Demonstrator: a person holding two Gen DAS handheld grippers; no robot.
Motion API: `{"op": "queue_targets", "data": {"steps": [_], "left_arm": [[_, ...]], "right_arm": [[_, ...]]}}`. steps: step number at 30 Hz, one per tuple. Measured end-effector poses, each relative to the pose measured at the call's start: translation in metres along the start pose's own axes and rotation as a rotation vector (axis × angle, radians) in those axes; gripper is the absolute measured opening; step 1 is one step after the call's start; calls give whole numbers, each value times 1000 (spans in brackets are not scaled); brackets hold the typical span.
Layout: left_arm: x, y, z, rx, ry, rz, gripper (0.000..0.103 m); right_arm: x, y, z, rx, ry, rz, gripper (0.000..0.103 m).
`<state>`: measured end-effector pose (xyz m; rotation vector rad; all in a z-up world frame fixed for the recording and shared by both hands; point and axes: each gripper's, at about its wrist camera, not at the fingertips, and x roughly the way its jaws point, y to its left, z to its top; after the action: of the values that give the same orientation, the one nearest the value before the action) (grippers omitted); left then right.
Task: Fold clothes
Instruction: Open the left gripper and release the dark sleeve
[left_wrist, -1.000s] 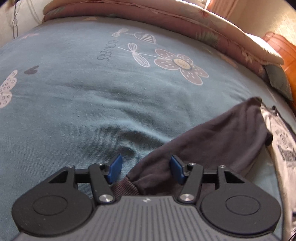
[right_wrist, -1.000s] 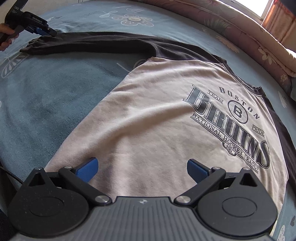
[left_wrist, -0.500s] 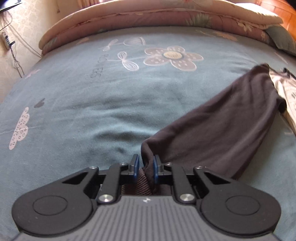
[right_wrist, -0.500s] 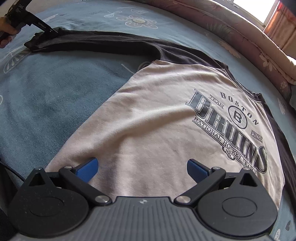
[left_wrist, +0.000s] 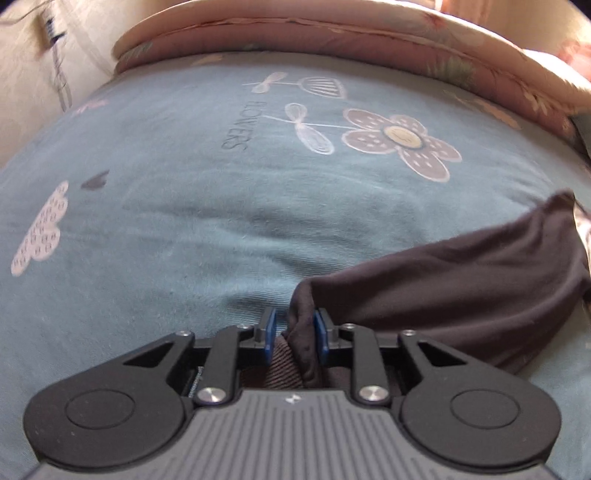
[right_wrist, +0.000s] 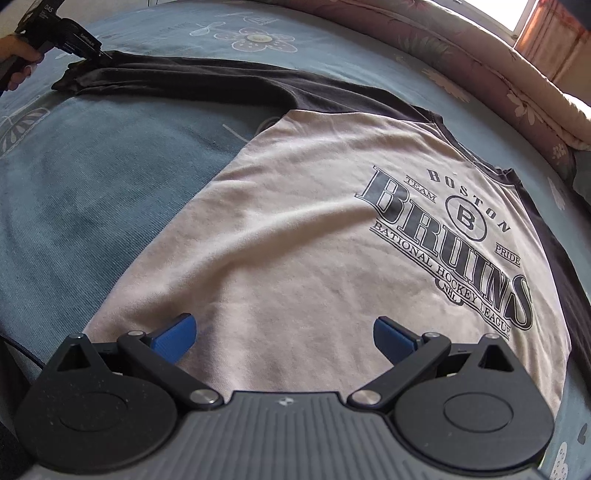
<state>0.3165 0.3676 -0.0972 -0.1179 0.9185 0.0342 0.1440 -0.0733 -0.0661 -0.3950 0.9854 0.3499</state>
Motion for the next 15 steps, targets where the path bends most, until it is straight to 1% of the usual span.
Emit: {"op": "queue_targets", "data": {"steps": [2, 3, 5, 6, 7, 8, 10, 13, 15], "left_arm": [[-4, 10, -1, -64, -13, -28, 28], [-9, 13, -1, -75, -26, -27, 27], [-22, 16, 2, -63, -50, -25, 28], [-30, 14, 5, -52, -64, -40, 30], [-37, 12, 9, -40, -79, -64, 37], [-44, 9, 13, -28, -93, -94, 48], [-50, -5, 24, 1, -107, -176, 57], [-47, -37, 41, 26, -119, -289, 60], [-35, -61, 47, 38, -103, -382, 61]], "right_arm": [[0, -2, -1, 6, -1, 4, 103], [0, -4, -1, 10, -2, 7, 103], [0, -7, -1, 23, -7, 15, 103], [0, -9, -1, 30, -8, 22, 103], [0, -10, -1, 37, -9, 29, 103], [0, -12, -1, 44, -11, 38, 103], [1, -16, 0, 58, -15, 59, 103], [3, -23, 2, 88, -22, 89, 103], [2, -31, 4, 118, -32, 127, 103]]}}
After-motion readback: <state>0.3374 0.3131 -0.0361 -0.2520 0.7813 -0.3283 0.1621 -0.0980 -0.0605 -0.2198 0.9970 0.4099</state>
